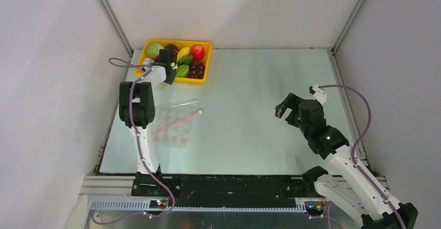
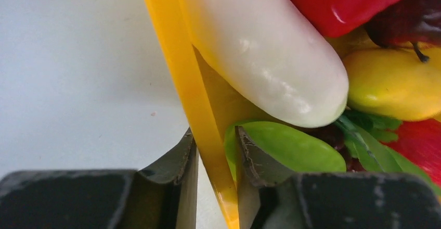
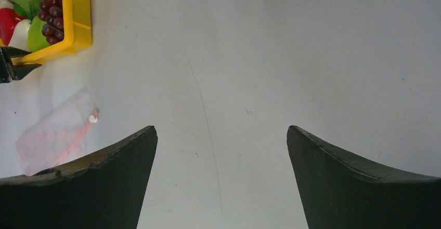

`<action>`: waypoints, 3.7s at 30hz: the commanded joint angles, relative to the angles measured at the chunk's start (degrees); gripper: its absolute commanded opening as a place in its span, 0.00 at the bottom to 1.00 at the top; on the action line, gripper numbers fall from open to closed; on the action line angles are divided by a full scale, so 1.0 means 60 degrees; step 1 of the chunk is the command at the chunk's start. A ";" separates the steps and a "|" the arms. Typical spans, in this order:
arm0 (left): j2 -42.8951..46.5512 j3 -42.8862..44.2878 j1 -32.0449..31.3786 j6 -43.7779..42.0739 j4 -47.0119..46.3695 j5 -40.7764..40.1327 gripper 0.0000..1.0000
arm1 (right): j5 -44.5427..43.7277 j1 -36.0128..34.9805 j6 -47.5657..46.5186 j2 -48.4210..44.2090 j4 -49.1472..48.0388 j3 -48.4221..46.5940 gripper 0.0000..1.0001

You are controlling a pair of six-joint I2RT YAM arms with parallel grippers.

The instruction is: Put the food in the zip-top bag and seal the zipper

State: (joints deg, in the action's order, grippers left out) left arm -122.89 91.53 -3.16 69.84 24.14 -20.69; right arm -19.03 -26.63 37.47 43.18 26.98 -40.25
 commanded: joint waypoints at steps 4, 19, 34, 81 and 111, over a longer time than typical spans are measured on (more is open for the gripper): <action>0.0353 -0.0191 -0.0750 -0.0715 0.0562 0.0591 0.15 | 0.0105 0.0066 0.0119 -0.0083 0.0290 -0.0015 0.99; 0.1898 -0.1513 -0.2911 -0.2129 0.0538 0.1158 0.00 | 0.0479 0.0060 0.0612 -0.1159 0.0556 0.0443 0.99; 0.2281 -0.1631 -0.5874 -0.3005 0.0481 0.1647 0.00 | 0.0373 0.0055 0.0638 -0.1660 0.0937 0.0655 1.00; 0.1711 -0.1408 -0.2603 -0.6399 0.2249 0.1160 1.00 | 0.0911 0.0099 -0.0566 -0.1428 0.0487 0.1060 0.99; 0.1190 -0.2740 -0.3032 -0.5527 0.2203 0.2222 0.40 | 0.0877 0.0126 -0.0552 -0.1249 0.0293 0.1111 0.99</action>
State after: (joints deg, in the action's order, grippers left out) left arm -113.36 77.82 -20.56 34.48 35.68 -11.46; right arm -12.78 -26.13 34.46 36.42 30.06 -33.54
